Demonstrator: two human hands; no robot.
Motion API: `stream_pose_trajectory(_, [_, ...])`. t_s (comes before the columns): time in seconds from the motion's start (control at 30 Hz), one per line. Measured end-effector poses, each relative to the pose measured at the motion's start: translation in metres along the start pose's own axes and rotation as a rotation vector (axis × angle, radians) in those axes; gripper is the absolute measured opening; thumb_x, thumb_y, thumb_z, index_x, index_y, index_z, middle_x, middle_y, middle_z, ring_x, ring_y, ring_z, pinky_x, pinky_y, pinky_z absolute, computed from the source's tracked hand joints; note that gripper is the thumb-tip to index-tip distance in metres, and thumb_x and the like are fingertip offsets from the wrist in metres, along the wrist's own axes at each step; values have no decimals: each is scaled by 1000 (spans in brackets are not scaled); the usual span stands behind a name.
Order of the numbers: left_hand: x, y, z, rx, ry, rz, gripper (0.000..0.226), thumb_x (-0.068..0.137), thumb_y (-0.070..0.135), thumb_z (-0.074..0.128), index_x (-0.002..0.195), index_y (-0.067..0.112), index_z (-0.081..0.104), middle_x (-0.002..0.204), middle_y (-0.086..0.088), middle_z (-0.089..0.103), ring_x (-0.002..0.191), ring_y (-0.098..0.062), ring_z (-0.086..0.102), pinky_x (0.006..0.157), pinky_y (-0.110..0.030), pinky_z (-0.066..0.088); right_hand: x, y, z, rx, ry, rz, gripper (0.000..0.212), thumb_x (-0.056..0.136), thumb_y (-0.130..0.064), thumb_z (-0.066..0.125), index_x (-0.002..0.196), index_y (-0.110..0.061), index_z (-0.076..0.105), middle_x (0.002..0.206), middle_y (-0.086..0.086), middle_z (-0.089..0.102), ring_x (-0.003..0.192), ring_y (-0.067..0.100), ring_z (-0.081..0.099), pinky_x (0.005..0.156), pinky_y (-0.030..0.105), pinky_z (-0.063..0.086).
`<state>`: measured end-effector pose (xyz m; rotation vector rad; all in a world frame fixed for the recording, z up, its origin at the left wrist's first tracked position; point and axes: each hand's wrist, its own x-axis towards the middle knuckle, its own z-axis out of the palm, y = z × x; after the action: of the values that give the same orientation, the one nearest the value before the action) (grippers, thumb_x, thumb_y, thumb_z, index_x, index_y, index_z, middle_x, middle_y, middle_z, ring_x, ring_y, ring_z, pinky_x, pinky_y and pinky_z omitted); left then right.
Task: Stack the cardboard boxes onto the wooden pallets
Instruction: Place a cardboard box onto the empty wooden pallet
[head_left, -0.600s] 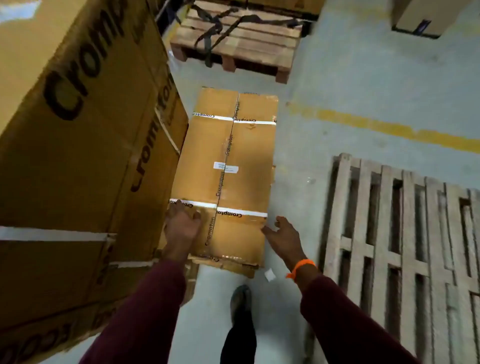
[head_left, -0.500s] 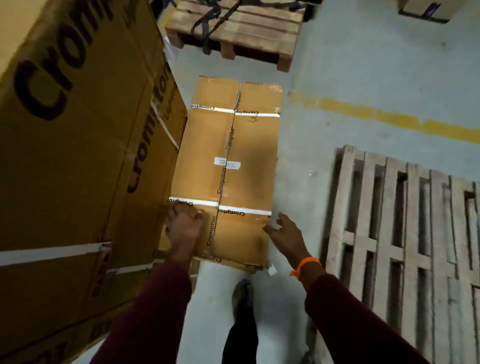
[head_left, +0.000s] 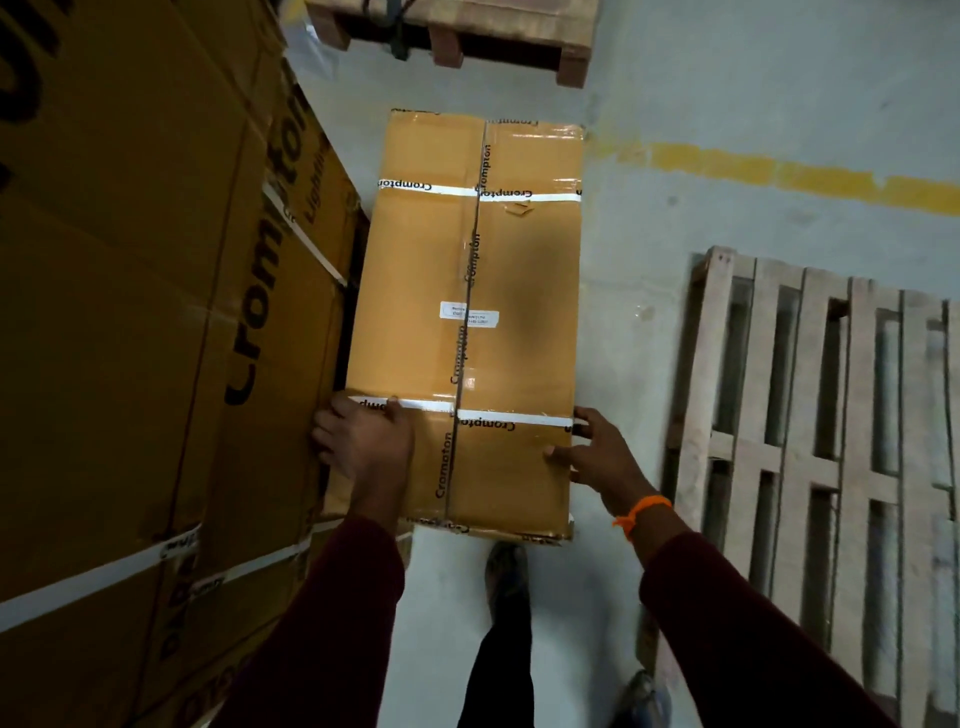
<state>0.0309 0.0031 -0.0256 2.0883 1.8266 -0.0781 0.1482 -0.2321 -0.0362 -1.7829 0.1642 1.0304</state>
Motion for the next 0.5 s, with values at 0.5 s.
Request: stream_pose_trajectory(0.5, [-10, -3, -1, -95, -157, 119, 103, 87, 53, 71, 159, 5, 16, 162, -19, 28, 147, -41, 29, 116, -59, 29, -1, 16, -32, 142, -56, 19, 44, 93, -1, 69, 132, -21, 61, 131, -1, 65, 112, 17, 65, 69, 27, 60])
